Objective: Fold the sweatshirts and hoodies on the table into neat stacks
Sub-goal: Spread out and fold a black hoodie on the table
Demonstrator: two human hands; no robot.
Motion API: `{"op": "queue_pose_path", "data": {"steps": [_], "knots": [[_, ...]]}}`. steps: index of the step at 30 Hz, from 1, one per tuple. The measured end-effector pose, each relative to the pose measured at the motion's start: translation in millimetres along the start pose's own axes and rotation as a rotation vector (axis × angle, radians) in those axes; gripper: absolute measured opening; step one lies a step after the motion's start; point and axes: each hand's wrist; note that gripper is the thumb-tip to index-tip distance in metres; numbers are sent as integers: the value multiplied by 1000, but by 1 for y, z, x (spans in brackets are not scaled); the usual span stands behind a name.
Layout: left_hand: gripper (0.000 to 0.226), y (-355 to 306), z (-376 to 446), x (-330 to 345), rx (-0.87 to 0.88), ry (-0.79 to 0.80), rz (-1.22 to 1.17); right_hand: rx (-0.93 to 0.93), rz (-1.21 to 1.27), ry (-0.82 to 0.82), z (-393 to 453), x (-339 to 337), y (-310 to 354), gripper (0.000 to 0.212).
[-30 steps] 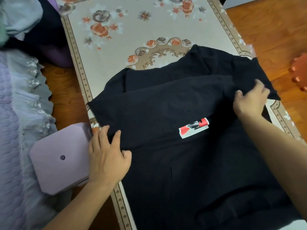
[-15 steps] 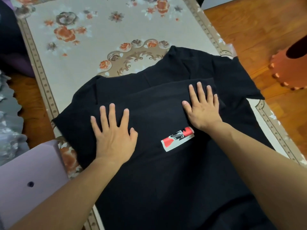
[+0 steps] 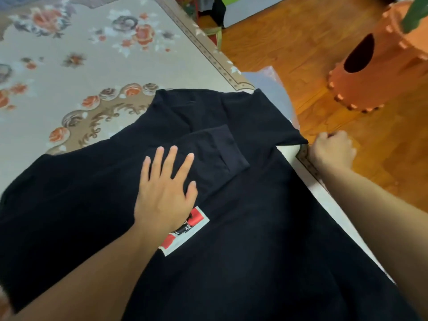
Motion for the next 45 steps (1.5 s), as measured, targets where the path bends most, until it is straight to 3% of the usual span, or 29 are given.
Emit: {"op": "queue_pose_path", "data": {"steps": [3,6,9,11,14,19,22,24,25,27,30,32,34,36,38,40,43,45], "knots": [[66,-2,3,0,2,1,25,101,-65,281,38,8,-6,62],[66,-2,3,1,1,-8,15,203,66,479,52,24,-2,46],[67,-2,4,1,-6,-7,11,290,26,566,60,29,3,44],[67,-1,4,2,-5,-9,17,337,91,536,70,33,2,37],[67,0,4,2,-2,-1,21,401,387,401,90,42,-7,18],[67,1,4,4,9,-14,16,374,999,112,75,4,34,39],[66,1,4,4,22,-15,-7,122,1109,-61,54,-28,77,40],[66,1,6,0,21,-13,-75,-263,1014,-180,19,-57,104,38],[64,1,7,-3,3,-36,-211,-502,890,-221,-7,-68,113,36],[63,7,2,-25,-164,-72,-766,-1017,621,-224,-67,-72,115,33],[49,46,-34,-76,-652,-300,-1518,-1605,246,88,-139,-28,65,36],[38,83,-74,-101,-1006,-401,-1802,-1719,-100,326,-149,7,17,44],[40,117,-118,-109,-1239,-336,-1936,-1580,-313,445,-146,23,-11,54],[54,140,-146,-108,-1381,-183,-1996,-1354,-300,498,-153,21,-9,53],[63,151,-158,-102,-1439,-99,-2006,-1185,-226,452,-168,20,5,43],[60,152,-154,-103,-1497,-66,-1908,-1026,-141,298,-179,19,20,35],[42,147,-157,-95,-1364,45,-1602,-556,-8,99,-180,20,46,29],[35,148,-157,-90,-1274,117,-1384,-90,120,198,-167,28,59,44]]}}
Point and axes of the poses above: each hand's wrist, its own z-axis towards the middle knuckle, its own x-axis out of the palm, y = z × x, and after that the axes turned 4 degrees about -y, right-handed
